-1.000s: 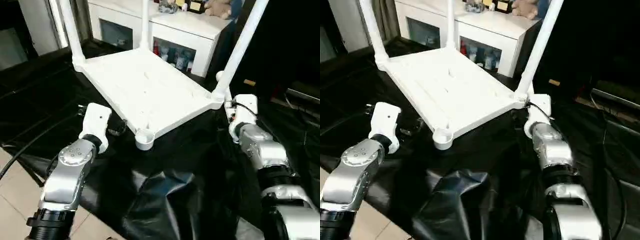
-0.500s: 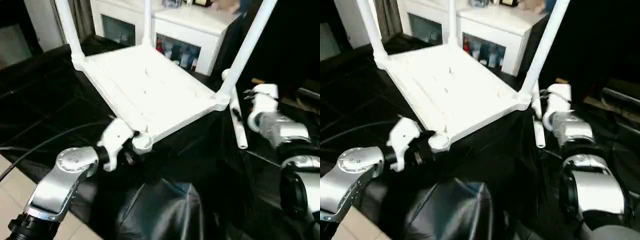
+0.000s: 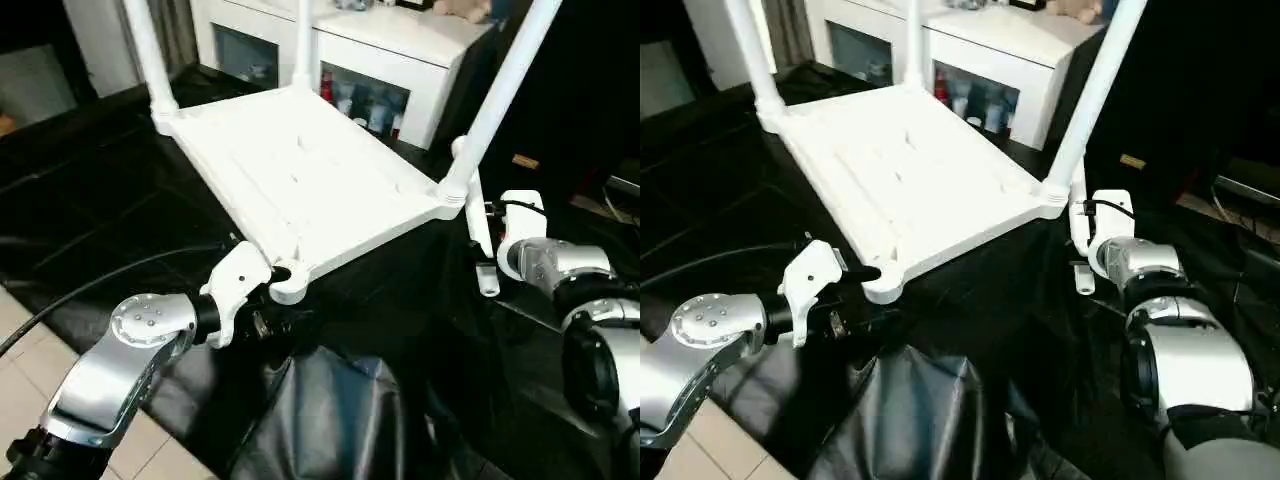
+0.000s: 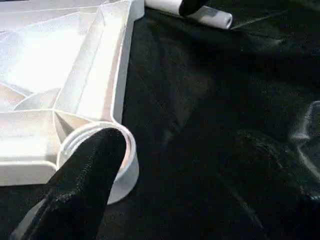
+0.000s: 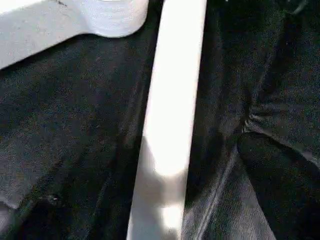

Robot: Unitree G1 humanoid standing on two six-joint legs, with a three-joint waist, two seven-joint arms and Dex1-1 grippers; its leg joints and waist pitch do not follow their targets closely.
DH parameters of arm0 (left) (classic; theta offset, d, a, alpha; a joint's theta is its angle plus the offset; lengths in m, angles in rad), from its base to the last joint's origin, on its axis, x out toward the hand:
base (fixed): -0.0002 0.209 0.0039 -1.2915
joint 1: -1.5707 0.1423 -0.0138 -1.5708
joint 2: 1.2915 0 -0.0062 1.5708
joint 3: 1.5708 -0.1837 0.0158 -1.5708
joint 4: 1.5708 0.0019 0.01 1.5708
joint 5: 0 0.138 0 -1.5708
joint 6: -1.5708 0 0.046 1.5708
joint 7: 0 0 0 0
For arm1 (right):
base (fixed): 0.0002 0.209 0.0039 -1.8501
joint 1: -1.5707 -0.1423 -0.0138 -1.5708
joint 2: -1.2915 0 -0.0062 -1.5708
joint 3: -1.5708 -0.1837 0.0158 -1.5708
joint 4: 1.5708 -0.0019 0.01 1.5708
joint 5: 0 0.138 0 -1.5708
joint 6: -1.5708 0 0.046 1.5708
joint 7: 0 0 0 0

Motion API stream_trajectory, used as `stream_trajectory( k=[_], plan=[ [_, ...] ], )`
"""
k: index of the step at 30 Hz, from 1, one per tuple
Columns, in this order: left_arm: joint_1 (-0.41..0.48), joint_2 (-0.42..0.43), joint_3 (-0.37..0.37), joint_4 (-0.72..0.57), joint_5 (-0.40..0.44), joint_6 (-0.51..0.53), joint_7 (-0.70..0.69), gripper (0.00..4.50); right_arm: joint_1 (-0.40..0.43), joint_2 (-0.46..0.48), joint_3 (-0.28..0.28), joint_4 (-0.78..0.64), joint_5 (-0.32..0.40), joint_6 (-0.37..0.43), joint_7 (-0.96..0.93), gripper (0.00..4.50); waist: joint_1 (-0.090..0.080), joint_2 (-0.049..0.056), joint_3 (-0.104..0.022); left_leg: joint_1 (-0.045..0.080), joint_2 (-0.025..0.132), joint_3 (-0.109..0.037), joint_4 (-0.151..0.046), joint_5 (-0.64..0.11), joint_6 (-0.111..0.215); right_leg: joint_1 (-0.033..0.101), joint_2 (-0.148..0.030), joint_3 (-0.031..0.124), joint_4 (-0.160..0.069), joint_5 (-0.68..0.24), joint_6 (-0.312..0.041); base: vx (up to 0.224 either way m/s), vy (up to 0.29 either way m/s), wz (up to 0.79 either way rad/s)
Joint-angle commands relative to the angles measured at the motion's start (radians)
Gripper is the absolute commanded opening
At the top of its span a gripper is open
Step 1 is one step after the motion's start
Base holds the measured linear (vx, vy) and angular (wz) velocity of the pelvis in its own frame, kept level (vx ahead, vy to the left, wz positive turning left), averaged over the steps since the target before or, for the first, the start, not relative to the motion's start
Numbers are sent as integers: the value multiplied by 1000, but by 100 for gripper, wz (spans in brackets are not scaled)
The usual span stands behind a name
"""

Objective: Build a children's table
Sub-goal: Pick table leg

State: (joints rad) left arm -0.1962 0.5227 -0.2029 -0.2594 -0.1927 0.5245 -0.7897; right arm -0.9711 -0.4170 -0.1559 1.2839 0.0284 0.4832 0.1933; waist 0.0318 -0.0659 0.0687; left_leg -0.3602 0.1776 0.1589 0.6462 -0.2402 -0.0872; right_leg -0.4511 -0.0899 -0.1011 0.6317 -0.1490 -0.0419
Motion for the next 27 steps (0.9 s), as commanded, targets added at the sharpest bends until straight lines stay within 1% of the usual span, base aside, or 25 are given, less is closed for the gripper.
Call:
stream_trajectory(
  k=[1,2,3,5,6,7,8,9,10,11,12,13,14,16,17,19,22,23,25,26,27],
  plan=[
    [2,4,-11,-15,5,6,0,401,-4,-21,-11,19,4,29,-6,400,1,-1,-71,-9,29,-1,-77,-170,21,69,-49,43,-94,-495,-80,0,0,0],
    [3,4,-11,-15,6,5,0,401,0,-23,-11,20,4,35,-7,387,0,3,-71,-10,29,-2,-77,-168,19,68,-49,42,-95,-493,-79,0,0,0],
    [2,6,-13,-14,8,5,-1,401,1,-24,-9,24,4,42,-8,375,1,3,-72,-11,29,-2,-77,-166,19,70,-49,42,-94,-490,-79,0,0,0],
    [2,6,-15,-11,9,3,-2,401,3,-26,-8,26,4,51,-8,355,1,3,-74,-13,29,-3,-77,-158,19,70,-49,42,-92,-475,-82,0,0,0],
    [1,7,-17,-9,10,2,-3,401,4,-27,-6,30,3,63,-6,355,2,3,-75,-16,30,-4,-77,-145,19,73,-49,42,-88,-453,-90,0,0,0],
    [1,7,-17,-8,11,1,-4,401,4,-27,-6,31,3,65,-5,342,2,3,-75,-16,30,-4,-77,-145,19,73,-49,42,-88,-453,-90,0,0,0],
    [-1,8,-21,-1,12,-4,-6,401,4,-28,-2,35,-1,80,-1,331,2,5,-76,-17,30,-4,-77,-136,20,74,-49,42,-85,-426,-100,0,0,0],
    [-1,9,-21,-1,12,-4,-6,401,4,-28,-2,35,-1,81,-1,324,2,4,-76,-17,30,-3,-76,-134,21,74,-48,43,-85,-420,-103,0,0,0],
    [-2,9,-22,1,13,-6,-7,401,4,-28,-1,36,-4,86,1,320,3,4,-78,-16,30,-3,-76,-120,23,75,-49,44,-81,-394,-115,0,0,0],
    [-3,11,-24,5,14,-9,-8,401,4,-28,-2,37,-5,91,0,305,3,5,-79,-17,32,-3,-76,-107,25,76,-49,44,-77,-362,-130,0,0,0],
    [-4,11,-26,8,15,-12,-9,401,3,-28,-4,37,-6,94,0,305,3,6,-79,-18,33,-3,-76,-102,28,77,-48,44,-74,-343,-142,0,0,0],
    [-4,11,-26,8,15,-12,-9,401,3,-28,-4,37,-6,94,0,291,3,6,-79,-18,33,-3,-76,-102,28,77,-48,44,-74,-343,-142,0,0,0],
    [-5,11,-26,19,18,-23,-10,401,2,-27,-11,37,-1,96,3,278,4,6,-80,-17,33,-1,-75,-95,32,77,-49,45,-73,-322,-157,0,0,0],
    [-4,10,-26,27,20,-31,-10,401,3,-26,-14,38,2,97,7,272,4,6,-80,-18,33,-1,-75,-88,34,79,-49,46,-71,-308,-166,0,0,0],
    [-2,11,-26,38,23,-43,-11,401,4,-26,-17,38,6,99,12,246,4,9,-81,-18,34,-1,-75,-81,36,79,-49,46,-69,-294,-172,0,0,0],
    [0,11,-26,42,25,-48,-12,401,4,-27,-18,38,7,100,13,237,3,8,-80,-18,34,0,-75,-83,35,80,-49,46,-68,-292,-177,0,0,0],
    [3,13,-26,52,26,-62,-13,401,8,-31,-28,36,16,105,11,202,4,7,-80,-16,35,0,-75,-94,31,80,-50,47,-71,-307,-176,0,0,0],
    [3,13,-26,52,26,-62,-13,401,8,-31,-28,36,16,105,11,193,4,7,-79,-17,35,0,-76,-99,29,81,-50,47,-71,-316,-173,0,0,0],
    [3,12,-24,59,26,-71,-10,401,12,-37,-47,33,33,110,8,180,5,3,-78,-16,35,0,-75,-108,25,80,-51,46,-74,-335,-163,0,0,0],
    [5,9,-21,63,25,-76,-9,401,15,-41,-66,30,49,105,0,170,5,4,-78,-16,35,0,-76,-110,24,79,-51,46,-75,-344,-158,0,0,0],
    [6,6,-18,66,24,-80,-7,401,18,-44,-80,26,60,103,-3,170,5,4,-78,-16,35,0,-76,-111,23,79,-51,46,-75,-347,-155,0,0,0]
  ],
)
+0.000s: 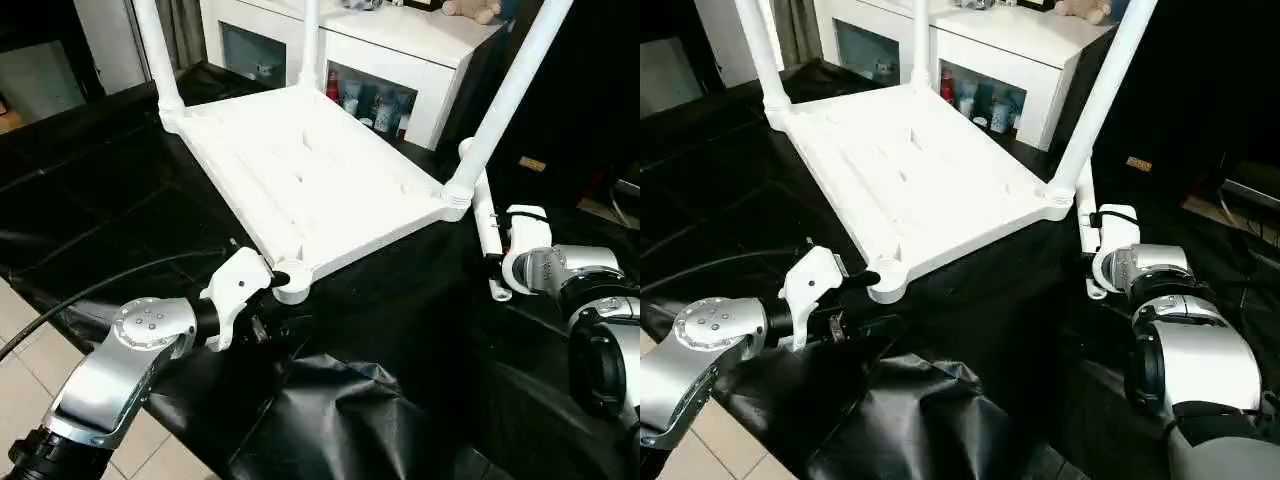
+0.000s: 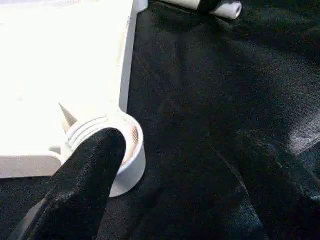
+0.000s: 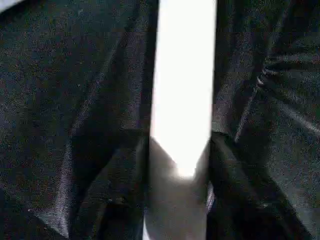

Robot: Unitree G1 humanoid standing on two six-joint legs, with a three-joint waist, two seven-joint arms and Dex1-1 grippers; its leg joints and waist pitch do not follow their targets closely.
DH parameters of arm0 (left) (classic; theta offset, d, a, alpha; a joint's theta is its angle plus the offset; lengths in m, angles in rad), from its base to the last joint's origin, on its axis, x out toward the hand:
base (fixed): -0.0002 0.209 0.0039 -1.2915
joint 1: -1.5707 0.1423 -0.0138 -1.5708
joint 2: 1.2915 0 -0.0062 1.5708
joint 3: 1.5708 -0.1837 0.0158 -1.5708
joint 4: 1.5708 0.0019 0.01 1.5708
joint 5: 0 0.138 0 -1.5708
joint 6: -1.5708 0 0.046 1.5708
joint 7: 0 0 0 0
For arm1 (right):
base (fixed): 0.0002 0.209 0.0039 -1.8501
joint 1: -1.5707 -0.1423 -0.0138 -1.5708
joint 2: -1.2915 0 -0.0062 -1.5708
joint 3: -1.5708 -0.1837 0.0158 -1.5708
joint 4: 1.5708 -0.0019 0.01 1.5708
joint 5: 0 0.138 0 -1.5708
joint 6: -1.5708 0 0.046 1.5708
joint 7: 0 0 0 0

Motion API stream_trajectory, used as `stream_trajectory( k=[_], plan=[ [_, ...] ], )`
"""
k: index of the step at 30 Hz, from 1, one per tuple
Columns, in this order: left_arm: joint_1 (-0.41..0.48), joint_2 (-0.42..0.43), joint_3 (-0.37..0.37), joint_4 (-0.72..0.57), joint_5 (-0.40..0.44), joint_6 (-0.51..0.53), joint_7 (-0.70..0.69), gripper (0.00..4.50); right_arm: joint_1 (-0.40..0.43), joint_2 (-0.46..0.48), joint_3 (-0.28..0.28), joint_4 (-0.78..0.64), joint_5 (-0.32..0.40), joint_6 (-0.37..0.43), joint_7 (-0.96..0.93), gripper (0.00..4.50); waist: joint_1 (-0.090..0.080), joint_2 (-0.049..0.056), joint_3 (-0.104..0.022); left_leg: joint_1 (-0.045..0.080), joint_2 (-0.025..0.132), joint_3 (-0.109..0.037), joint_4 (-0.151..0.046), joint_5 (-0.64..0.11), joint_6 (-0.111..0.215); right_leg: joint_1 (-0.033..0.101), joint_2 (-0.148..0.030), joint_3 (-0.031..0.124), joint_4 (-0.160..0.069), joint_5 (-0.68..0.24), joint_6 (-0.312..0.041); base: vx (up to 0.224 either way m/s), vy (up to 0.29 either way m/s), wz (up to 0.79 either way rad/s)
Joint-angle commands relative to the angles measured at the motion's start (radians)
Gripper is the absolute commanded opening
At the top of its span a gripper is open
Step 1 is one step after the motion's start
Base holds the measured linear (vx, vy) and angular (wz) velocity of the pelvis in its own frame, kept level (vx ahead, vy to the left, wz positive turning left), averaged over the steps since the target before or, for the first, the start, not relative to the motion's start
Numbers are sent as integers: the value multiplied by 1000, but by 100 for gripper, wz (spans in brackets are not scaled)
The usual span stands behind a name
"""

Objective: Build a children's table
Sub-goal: Pick table leg

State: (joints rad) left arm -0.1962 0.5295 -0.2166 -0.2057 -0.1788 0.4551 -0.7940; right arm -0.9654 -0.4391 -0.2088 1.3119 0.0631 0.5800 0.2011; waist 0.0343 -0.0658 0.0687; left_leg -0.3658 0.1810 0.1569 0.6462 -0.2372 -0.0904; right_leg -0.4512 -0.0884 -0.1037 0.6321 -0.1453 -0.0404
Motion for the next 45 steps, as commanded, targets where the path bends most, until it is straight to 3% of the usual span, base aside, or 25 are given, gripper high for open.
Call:
stream_trajectory(
  k=[1,6,7,8,15,19,22,27,28,29,31,32,33,34,35,36,37,38,39,40,41,42,43,44,45],
  plan=[
    [7,-2,-4,13,10,-12,-1,401,15,-22,-32,-4,30,0,-12,159,3,3,-79,-10,30,3,-75,-111,27,79,-52,49,-75,-349,-151,0,0,0],
    [19,-24,7,13,4,-19,23,401,50,-22,-92,-39,85,-71,-7,133,5,1,-79,-11,31,4,-75,-107,30,78,-53,47,-80,-366,-136,0,0,0],
    [25,-29,5,8,2,-15,29,401,75,-19,-88,-57,86,-86,7,132,5,0,-79,-12,30,4,-74,-107,31,78,-53,47,-80,-368,-135,0,0,0],
    [27,-29,3,6,4,-14,31,401,89,-15,-88,-68,88,-97,16,131,7,8,-80,-12,30,3,-74,-98,35,79,-52,47,-78,-358,-132,0,0,0],
    [23,-42,7,5,11,-22,54,401,167,2,-98,-185,104,-227,69,130,6,3,-81,-11,32,4,-75,-100,43,78,-51,45,-83,-371,-126,0,0,0],
    [30,-131,78,34,29,-85,202,401,362,74,-159,-573,166,-324,-13,130,9,7,-83,-11,33,3,-77,-81,43,81,-47,46,-88,-346,-94,0,0,0],
    [32,-178,115,66,48,-104,298,401,478,153,-219,-821,207,-324,-94,130,6,9,-81,-10,30,3,-83,-91,40,78,-40,44,-97,-373,-42,0,0,0],
    [52,-220,127,65,51,-126,358,401,626,236,-208,-1052,172,-322,-184,130,0,23,-81,-7,31,0,-89,-128,32,74,-36,41,-103,-405,-21,0,0,0],
    [57,-231,124,64,58,-133,371,401,657,256,-205,-1098,162,-324,-210,130,-2,20,-78,-9,29,2,-90,-136,30,73,-35,42,-112,-420,-7,0,0,0],
    [62,-244,123,65,65,-149,380,401,689,274,-202,-1150,151,-324,-239,130,-1,29,-77,-3,33,0,-93,-150,29,71,-37,42,-114,-431,-10,0,0,0],
    [66,-257,125,66,63,-161,384,401,712,292,-205,-1194,153,-319,-264,130,-6,23,-76,-1,29,1,-94,-180,33,72,-36,40,-123,-470,1,0,0,0],
    [68,-266,131,67,59,-162,393,401,721,308,-218,-1234,166,-303,-282,130,2,22,-79,-9,17,5,-88,-173,70,83,-70,62,-126,-554,7,0,0,0],
    [68,-269,133,69,58,-163,397,401,726,313,-220,-1252,168,-294,-288,130,-4,28,-81,19,15,32,-67,-173,61,53,-56,94,-147,-603,19,0,0,0],
    [68,-269,134,70,59,-164,401,401,728,311,-217,-1262,166,-289,-288,130,14,8,-83,37,-3,55,-36,-225,49,44,-42,156,-151,-682,22,0,0,0],
    [68,-269,134,72,59,-166,403,401,731,310,-214,-1274,166,-282,-289,130,19,-6,-83,15,-13,45,-26,-224,65,76,-58,193,-152,-699,13,-6,47,-42],
    [68,-269,134,72,59,-166,403,401,731,310,-214,-1274,166,-282,-289,130,54,-8,-78,13,-22,27,29,-211,88,79,-103,283,-185,-823,12,-19,77,-51],
    [68,-269,134,73,59,-167,405,401,734,307,-210,-1280,166,-276,-287,130,62,-15,-68,-3,-37,-8,66,-206,87,94,-112,352,-198,-900,0,-19,77,-51],
    [69,-267,137,73,59,-168,408,401,741,304,-201,-1295,161,-261,-291,130,61,-16,-67,-12,-57,-37,78,-194,76,95,-77,385,-194,-878,-16,-36,128,-50],
    [70,-268,139,73,61,-168,408,401,745,306,-197,-1307,159,-253,-297,130,59,-19,-66,-7,-69,-43,82,-196,77,87,-54,397,-197,-853,-23,-54,183,-49],
    [72,-268,142,71,63,-168,408,401,748,309,-194,-1315,157,-248,-302,130,56,-2,-67,16,-84,-50,65,-190,99,67,-9,410,-199,-791,-22,-54,183,-49],
    [75,-269,145,71,64,-169,408,401,751,311,-189,-1324,157,-243,-307,130,44,2,-64,33,-87,-51,39,-183,123,54,23,408,-199,-769,-5,-86,230,-39],
    [77,-268,148,70,64,-170,408,401,753,314,-184,-1332,157,-237,-309,130,9,22,-56,101,-65,-37,-46,-254,187,-22,116,319,-162,-680,31,-148,256,-39],
    [77,-267,149,70,64,-170,409,401,754,314,-181,-1335,158,-234,-309,130,-24,50,-59,93,12,7,-122,-406,281,-76,124,134,9,-525,1,-148,256,-39],
    [78,-264,152,72,63,-170,410,401,757,314,-174,-1341,156,-225,-308,130,-39,42,-68,63,85,9,-170,-445,296,-34,47,29,140,-317,-50,-164,273,-54],
    [77,-263,153,75,63,-171,409,401,757,315,-172,-1343,156,-223,-308,130,-24,51,-46,43,101,38,-193,-456,268,-31,27,-7,157,-275,-70,-151,270,-64]
  ],
)
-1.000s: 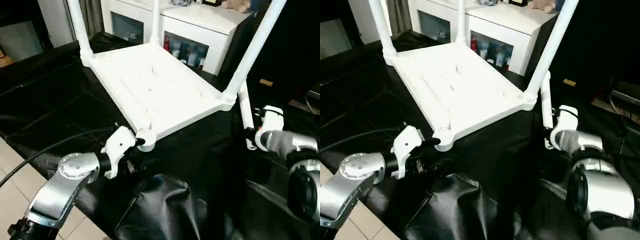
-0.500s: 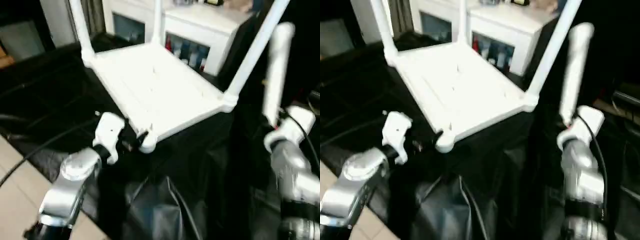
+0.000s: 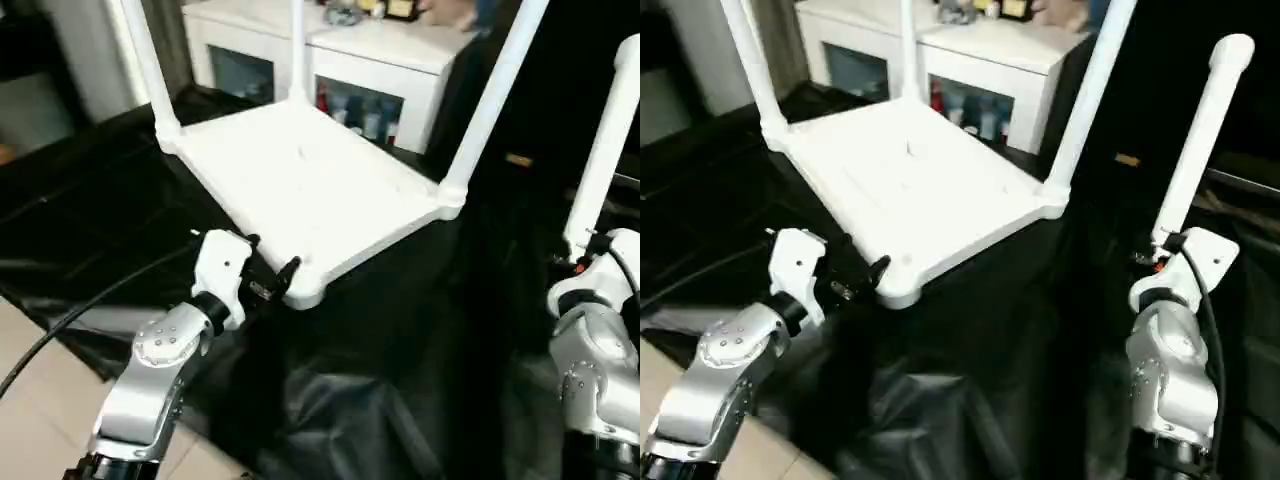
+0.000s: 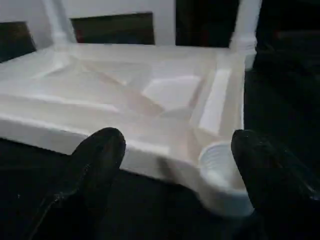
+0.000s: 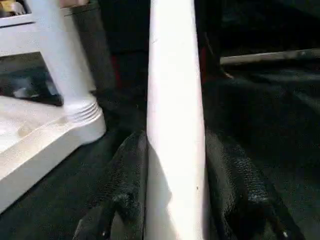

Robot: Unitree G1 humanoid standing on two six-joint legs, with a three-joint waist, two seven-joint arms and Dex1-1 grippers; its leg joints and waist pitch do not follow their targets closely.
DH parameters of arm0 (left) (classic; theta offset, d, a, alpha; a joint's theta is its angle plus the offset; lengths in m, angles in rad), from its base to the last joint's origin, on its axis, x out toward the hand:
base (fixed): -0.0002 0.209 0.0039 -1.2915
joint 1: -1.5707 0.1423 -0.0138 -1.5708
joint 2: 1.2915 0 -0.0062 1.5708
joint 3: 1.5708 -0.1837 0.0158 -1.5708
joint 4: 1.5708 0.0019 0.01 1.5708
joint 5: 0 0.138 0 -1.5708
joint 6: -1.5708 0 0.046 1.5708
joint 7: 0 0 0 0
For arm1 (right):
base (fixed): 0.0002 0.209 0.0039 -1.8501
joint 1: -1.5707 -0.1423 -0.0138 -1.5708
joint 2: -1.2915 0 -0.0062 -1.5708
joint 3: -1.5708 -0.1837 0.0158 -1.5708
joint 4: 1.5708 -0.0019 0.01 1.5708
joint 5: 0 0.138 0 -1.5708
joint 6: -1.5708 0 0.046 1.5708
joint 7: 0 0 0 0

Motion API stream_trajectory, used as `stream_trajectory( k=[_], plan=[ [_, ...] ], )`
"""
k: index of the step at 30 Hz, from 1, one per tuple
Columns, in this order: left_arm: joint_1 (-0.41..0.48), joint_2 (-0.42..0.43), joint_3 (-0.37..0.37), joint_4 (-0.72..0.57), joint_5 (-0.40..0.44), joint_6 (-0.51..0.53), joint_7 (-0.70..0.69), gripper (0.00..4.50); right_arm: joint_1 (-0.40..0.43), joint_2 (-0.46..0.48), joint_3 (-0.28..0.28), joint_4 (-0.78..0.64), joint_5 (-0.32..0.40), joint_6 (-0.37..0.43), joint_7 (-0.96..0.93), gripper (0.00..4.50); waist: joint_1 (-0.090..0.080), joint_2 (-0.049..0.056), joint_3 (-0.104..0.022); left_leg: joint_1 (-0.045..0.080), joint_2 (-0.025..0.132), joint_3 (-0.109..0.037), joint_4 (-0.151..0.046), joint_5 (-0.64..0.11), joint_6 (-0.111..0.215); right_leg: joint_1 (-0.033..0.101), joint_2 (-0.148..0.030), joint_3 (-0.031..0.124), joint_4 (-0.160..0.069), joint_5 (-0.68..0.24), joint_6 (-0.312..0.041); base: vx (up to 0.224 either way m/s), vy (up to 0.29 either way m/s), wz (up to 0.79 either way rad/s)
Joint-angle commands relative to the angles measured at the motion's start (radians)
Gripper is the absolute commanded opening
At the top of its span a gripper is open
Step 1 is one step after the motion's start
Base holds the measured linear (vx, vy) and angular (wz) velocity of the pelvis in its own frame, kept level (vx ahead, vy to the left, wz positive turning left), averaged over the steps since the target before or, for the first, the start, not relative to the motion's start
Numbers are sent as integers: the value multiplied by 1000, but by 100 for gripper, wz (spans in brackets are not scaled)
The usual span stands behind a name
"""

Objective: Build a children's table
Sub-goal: Pick table leg

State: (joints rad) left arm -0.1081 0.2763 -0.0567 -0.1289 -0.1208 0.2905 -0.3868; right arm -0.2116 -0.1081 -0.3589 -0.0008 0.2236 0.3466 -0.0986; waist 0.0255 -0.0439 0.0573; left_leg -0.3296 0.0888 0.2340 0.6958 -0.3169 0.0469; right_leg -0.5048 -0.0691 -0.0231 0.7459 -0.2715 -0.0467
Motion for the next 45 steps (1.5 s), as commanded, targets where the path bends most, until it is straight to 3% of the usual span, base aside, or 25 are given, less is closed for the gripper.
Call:
stream_trajectory(
  k=[1,2,3,4,5,6,7,8,10,12,13,14,17,19,20,21,22,24,26,27,28,29,30,39,45],
  plan=[
    [-11,-9,-6,-1,5,-7,2,401,4,-16,-22,-31,-5,11,-9,130,-19,8,-26,4,210,-19,-249,-418,106,38,-11,-119,60,-127,-54,-151,270,-64],
    [-12,-7,-4,1,5,-7,2,401,3,-15,-21,-31,-4,14,-10,130,-9,11,-36,29,205,32,-262,-546,-91,88,-36,-151,60,-151,-29,-109,213,-63],
    [-12,-6,-3,2,6,-7,2,401,3,-14,-21,-33,-4,18,-11,130,-5,-19,-58,60,175,51,-228,-479,-283,105,-96,-84,-31,-270,-71,-31,147,-70],
    [-12,-6,-3,2,5,-7,2,401,2,-14,-21,-33,-4,19,-11,130,-5,-19,-58,60,175,51,-228,-479,-283,105,-96,-84,-31,-270,-71,-31,147,-70],
    [-14,-4,1,5,7,-6,6,401,1,-13,-20,-33,-4,25,-11,130,70,-38,-93,-93,73,-112,114,-243,-165,211,-345,215,-229,-473,-54,-19,156,-88],
    [-15,-3,4,8,8,-5,8,401,1,-13,-19,-33,-4,28,-11,130,62,-30,-93,-151,30,-174,151,-124,-152,266,-308,204,-203,-376,-51,-22,179,-103],
    [-17,-2,6,10,8,-5,9,401,1,-14,-18,-33,-4,30,-12,130,59,-46,-64,-144,15,-186,123,0,-174,234,-214,158,-208,-231,-75,-22,179,-103],
    [-19,1,8,12,9,-4,9,401,1,-15,-15,-34,-2,33,-14,130,60,-46,-55,-112,6,-185,110,20,-177,203,-179,145,-219,-188,-109,-37,180,-82],
    [-23,2,11,15,8,-6,10,401,2,-16,-12,-34,1,36,-16,130,60,-35,-52,-49,1,-165,-19,128,-128,174,-63,126,-253,-312,-124,-62,237,-61],
    [-27,2,13,19,8,-8,11,401,1,-18,-8,-33,2,37,-16,130,27,16,-49,12,63,-141,-150,-57,-50,122,12,104,-225,-461,-55,-85,330,-63],
    [-27,2,14,20,8,-9,11,401,1,-19,-7,-33,1,37,-15,130,-14,49,-40,48,118,-126,-204,-488,-28,71,35,18,-138,-440,-41,-103,342,-65],
    [-29,0,15,20,11,-12,16,401,-1,-23,-5,-29,0,35,-10,130,-19,57,-55,37,167,-107,-250,-692,-27,92,13,-49,-15,-253,-34,-93,332,-67],
    [-37,-2,12,21,36,-17,42,401,-6,-42,8,-23,-17,29,4,130,-22,37,-49,25,182,-78,-271,-637,-23,148,-48,-105,-26,-50,11,-47,276,-69],
    [-47,-12,21,22,46,-14,73,401,-22,-46,4,-22,-2,12,21,130,-5,-3,-65,-2,137,-94,-216,-537,-62,170,-116,-31,-131,-171,50,-47,169,-35],
    [-47,-12,21,22,46,-14,73,401,-22,-46,4,-22,-2,12,21,130,19,-12,-76,-21,136,-115,-123,-305,-106,182,-223,40,-215,-294,-35,-49,136,-15],
    [-51,-17,25,21,48,-10,85,401,-27,-45,5,-27,7,-4,35,130,1,12,-83,-46,167,-143,-168,-67,-126,205,-136,-12,-166,-102,-95,-26,121,-24],
    [-54,-22,27,20,46,-2,90,401,-28,-44,9,-32,8,-16,45,130,-30,43,-88,-8,220,-196,-197,40,-177,171,-46,-48,-113,74,-81,-26,121,-24],
    [-62,-28,30,14,35,23,92,401,-25,-37,19,-45,14,-55,60,130,-56,56,-98,53,292,-241,-188,374,-101,85,-30,-34,-55,25,-14,49,21,6],
    [-80,-26,19,-2,30,65,83,401,-24,-30,37,-66,55,-68,121,130,-44,32,-91,19,237,-183,-156,516,213,85,-50,2,-87,73,-39,34,-40,10],
    [-81,-26,19,-2,30,66,82,401,-24,-30,38,-67,57,-68,124,130,-39,17,-94,8,191,-152,-123,473,252,98,-69,18,-128,150,-82,-7,-118,4],
    [-93,-24,13,-12,22,77,70,401,-22,-28,55,-86,91,-69,183,130,-19,-14,-104,-66,65,-84,-67,369,242,169,-98,39,-157,372,-176,-7,-118,4],
    [-103,-26,12,-18,8,88,57,401,-17,-34,73,-103,112,-78,231,130,6,-20,-102,-82,56,-77,-65,275,192,185,-127,64,-167,459,-155,-28,-157,5],
    [-109,-27,12,-20,1,95,51,401,-14,-38,82,-112,120,-84,257,130,25,-19,-87,-75,85,-89,-109,148,68,184,-114,44,-164,460,-67,-46,-151,1],
    [-181,-19,-11,-56,-130,118,-121,401,36,-20,23,-142,375,-50,479,130,37,17,-49,-26,145,-90,-176,-179,-83,144,-63,25,-204,-227,-97,-47,-39,0],
    [-310,122,-152,-17,115,-131,-174,401,59,-155,47,-169,463,53,683,130,34,21,-60,-36,145,-92,-180,-101,-95,158,-69,27,-203,-99,-86,0,0,0]
  ],
)
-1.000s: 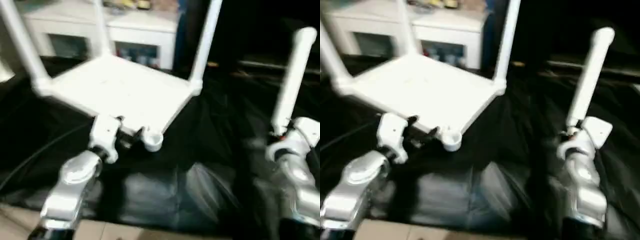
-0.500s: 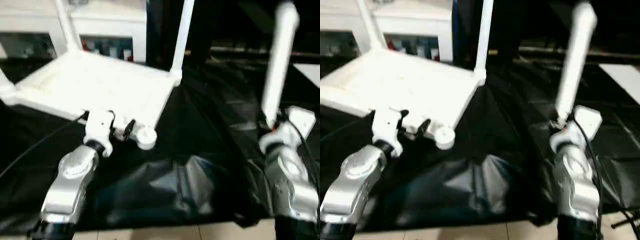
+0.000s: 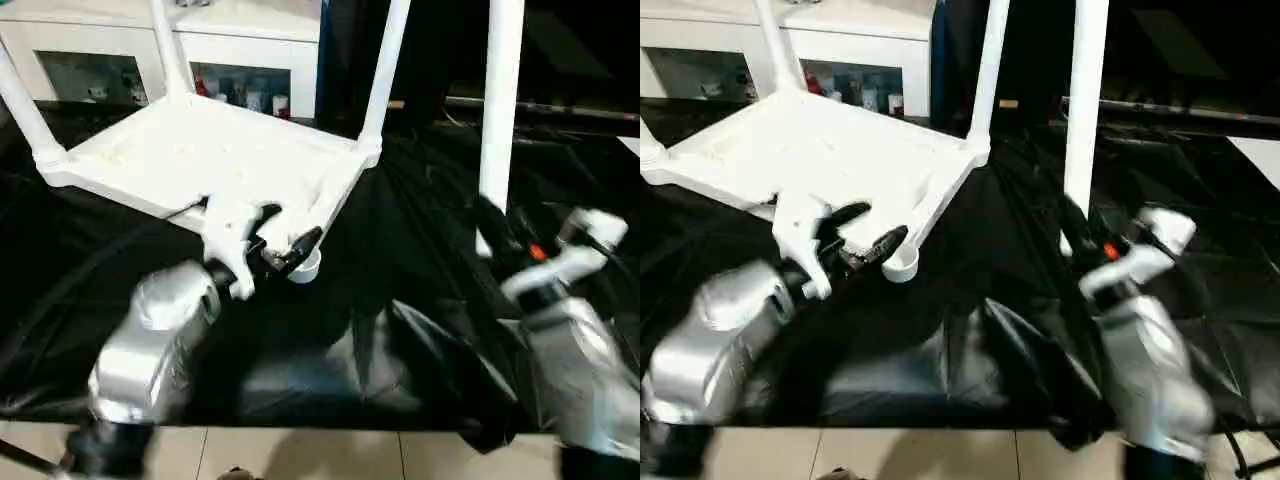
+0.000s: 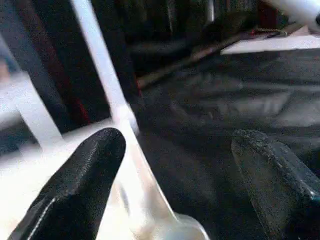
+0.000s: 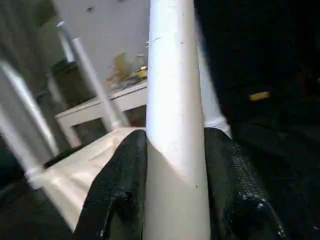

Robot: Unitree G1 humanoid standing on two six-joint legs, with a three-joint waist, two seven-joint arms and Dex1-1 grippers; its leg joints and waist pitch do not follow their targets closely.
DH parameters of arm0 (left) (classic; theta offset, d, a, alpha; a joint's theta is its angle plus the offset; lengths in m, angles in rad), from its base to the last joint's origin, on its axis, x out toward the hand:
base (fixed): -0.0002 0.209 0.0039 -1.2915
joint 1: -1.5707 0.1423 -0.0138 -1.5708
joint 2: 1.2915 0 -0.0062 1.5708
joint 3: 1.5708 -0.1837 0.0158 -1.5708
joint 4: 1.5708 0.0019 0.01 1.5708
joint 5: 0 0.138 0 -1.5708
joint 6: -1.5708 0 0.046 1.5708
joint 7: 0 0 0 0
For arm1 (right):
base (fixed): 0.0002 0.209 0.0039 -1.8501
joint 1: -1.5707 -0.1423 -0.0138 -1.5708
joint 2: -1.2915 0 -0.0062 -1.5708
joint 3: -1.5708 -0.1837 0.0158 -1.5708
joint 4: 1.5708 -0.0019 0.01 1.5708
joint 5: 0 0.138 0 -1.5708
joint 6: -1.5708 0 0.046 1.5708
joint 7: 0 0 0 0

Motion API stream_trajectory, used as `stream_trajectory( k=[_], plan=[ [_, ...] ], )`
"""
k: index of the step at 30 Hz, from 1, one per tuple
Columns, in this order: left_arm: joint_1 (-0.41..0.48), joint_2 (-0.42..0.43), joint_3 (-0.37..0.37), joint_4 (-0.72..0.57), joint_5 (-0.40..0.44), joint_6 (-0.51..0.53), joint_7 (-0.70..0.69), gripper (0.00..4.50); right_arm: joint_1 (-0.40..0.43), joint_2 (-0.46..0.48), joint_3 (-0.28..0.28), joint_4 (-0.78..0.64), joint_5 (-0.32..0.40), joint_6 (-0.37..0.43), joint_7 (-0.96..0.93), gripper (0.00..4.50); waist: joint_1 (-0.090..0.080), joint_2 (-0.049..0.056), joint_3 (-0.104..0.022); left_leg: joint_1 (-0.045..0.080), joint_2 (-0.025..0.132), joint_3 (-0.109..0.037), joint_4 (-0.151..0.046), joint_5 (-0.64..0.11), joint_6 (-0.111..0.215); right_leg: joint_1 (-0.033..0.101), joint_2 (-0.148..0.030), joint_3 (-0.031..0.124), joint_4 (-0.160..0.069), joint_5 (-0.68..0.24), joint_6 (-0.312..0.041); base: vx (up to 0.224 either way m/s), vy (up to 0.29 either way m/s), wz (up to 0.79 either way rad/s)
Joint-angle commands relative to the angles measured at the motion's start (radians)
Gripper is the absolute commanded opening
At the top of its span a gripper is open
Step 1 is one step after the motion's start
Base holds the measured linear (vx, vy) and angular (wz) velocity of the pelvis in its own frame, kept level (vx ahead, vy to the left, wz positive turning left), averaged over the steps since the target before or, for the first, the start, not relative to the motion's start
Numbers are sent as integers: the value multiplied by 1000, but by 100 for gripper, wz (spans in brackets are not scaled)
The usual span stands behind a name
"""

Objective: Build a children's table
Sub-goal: Pick table leg

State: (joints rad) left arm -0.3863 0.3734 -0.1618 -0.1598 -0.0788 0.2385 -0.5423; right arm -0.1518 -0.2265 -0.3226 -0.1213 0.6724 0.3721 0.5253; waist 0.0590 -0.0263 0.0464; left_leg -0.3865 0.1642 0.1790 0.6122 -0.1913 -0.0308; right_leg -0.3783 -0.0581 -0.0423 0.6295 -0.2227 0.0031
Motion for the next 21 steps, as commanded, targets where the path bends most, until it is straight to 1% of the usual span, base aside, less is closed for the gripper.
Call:
stream_trajectory(
  k=[1,2,3,4,5,6,7,8,9,10,11,12,13,14,15,16,18,19,20,21],
  plan=[
    [-50,41,-67,26,115,-128,-20,401,-1,-58,22,-51,23,53,75,130,3,5,-53,23,68,-34,-91,-207,-11,33,-83,49,-84,-127,-134,0,0,0],
    [-61,51,-81,31,140,-155,-22,401,-2,-69,29,-53,24,60,84,130,3,3,-52,21,68,-34,-91,-192,-5,33,-82,48,-83,-115,-134,0,0,0],
    [-72,62,-97,38,168,-186,-25,401,-3,-81,37,-56,24,69,94,130,4,1,-55,19,67,-31,-86,-161,6,34,-86,49,-80,-77,-145,0,0,0],
    [-91,81,-127,51,213,-231,-36,401,-12,-100,48,-58,35,105,98,130,4,-1,-54,19,67,-31,-86,-153,13,35,-85,49,-81,-70,-146,0,0,0],
    [-129,105,-179,78,296,-306,-39,401,-42,-141,95,-56,6,161,99,130,5,0,-55,20,67,-33,-84,-136,16,36,-83,47,-79,-67,-144,0,0,0],
    [-147,109,-197,94,313,-320,-36,401,-62,-154,117,-51,-3,185,98,130,4,-4,-56,20,66,-30,-82,-132,14,36,-83,48,-77,-62,-148,0,0,0],
    [-168,113,-216,112,338,-339,-26,401,-89,-165,143,-38,-24,216,81,130,3,-3,-54,19,66,-30,-82,-131,12,35,-84,48,-76,-65,-154,0,0,0],
    [-186,113,-228,134,361,-360,-16,401,-113,-176,173,-22,-60,229,66,130,2,-5,-56,21,67,-29,-80,-123,4,32,-87,46,-74,-74,-169,0,0,0],
    [-194,113,-233,145,373,-371,-11,401,-125,-181,186,-13,-77,237,57,130,2,-5,-56,21,67,-29,-80,-123,4,32,-87,46,-74,-74,-169,0,0,0],
    [-207,113,-242,164,393,-388,-4,401,-146,-186,215,1,-106,243,54,130,3,-6,-57,20,66,-26,-78,-114,-2,32,-89,48,-71,-69,-180,0,0,0],
    [-220,116,-253,189,414,-410,4,401,-167,-191,245,14,-134,247,55,130,5,-8,-57,21,68,-26,-78,-113,-1,31,-89,47,-70,-66,-182,0,0,0],
    [-231,119,-259,214,439,-433,17,401,-183,-195,263,21,-147,254,62,130,6,-7,-59,21,66,-25,-76,-101,-1,32,-87,47,-67,-45,-188,0,0,0],
    [-239,120,-262,232,455,-449,30,401,-194,-197,281,21,-154,261,68,130,5,-16,-59,20,67,-24,-76,-92,3,33,-87,47,-66,-26,-192,0,0,0],
    [-253,122,-266,264,489,-476,61,401,-215,-199,313,19,-167,278,72,130,9,-10,-60,20,66,-26,-75,-88,6,33,-87,47,-63,-16,-193,0,0,0],
    [-259,124,-269,276,504,-490,74,401,-222,-198,324,17,-166,287,70,130,9,-10,-60,20,66,-26,-75,-88,6,33,-87,47,-63,-16,-193,0,0,0],
    [-266,125,-270,288,513,-501,84,401,-231,-196,337,11,-164,300,65,130,10,-13,-61,21,69,-26,-75,-72,13,34,-89,47,-58,10,-198,0,0,0],
    [-279,128,-279,315,534,-521,95,401,-245,-194,358,1,-160,324,64,130,13,-12,-62,23,70,-26,-74,-61,13,33,-90,46,-55,35,-207,0,0,0],
    [-281,130,-283,324,539,-526,93,401,-249,-193,365,-5,-158,330,67,130,16,-13,-61,24,71,-26,-74,-57,12,32,-90,46,-53,45,-212,0,0,0],
    [-284,141,-295,346,561,-539,95,401,-257,-190,378,-16,-160,339,66,130,19,-13,-61,25,71,-25,-74,-54,11,31,-89,47,-53,54,-213,0,0,0],
    [-284,141,-295,346,561,-539,95,401,-257,-190,378,-16,-160,339,66,130,19,-13,-61,25,71,-25,-74,-54,11,31,-89,47,-53,54,-213,0,0,0]
  ],
)
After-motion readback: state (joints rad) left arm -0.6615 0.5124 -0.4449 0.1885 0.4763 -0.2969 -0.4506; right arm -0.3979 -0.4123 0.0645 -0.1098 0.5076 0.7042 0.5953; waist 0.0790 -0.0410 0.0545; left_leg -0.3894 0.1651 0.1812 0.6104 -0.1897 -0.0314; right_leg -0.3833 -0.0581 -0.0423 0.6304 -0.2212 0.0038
